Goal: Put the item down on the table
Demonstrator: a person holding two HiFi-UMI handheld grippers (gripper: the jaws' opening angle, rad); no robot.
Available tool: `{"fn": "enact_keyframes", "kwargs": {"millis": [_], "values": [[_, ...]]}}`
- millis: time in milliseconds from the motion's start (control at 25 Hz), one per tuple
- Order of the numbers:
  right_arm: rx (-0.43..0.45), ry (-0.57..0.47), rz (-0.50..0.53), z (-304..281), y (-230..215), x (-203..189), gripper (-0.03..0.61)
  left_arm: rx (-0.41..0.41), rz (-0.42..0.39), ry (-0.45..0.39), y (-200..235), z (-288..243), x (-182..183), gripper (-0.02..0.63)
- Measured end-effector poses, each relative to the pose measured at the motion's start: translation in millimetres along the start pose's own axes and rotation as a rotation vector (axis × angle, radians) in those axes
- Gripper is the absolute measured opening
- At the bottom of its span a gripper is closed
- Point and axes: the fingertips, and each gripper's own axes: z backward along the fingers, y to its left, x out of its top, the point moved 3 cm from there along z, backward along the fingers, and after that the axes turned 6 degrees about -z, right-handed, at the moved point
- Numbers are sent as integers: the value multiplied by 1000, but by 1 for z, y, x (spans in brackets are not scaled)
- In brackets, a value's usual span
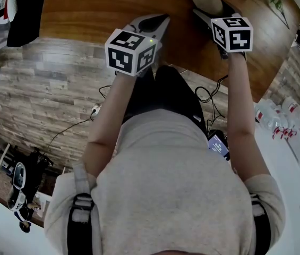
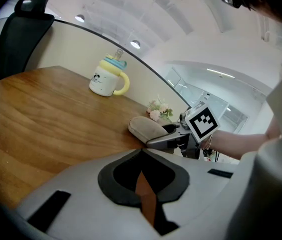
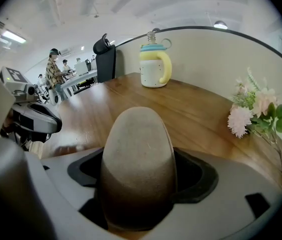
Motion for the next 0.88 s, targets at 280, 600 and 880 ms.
{"fn": "enact_keyframes", "kwargs": {"millis": [280, 600, 880], "values": [[-24, -18, 8, 2, -4, 1, 416, 5, -12, 0, -3, 0, 0, 11], [-44, -95, 26, 17, -2, 12, 416, 31, -17, -14, 1, 4, 6, 11], [-33, -236, -14, 51, 0, 28, 413, 21, -74, -23, -12, 6, 24, 11]]}}
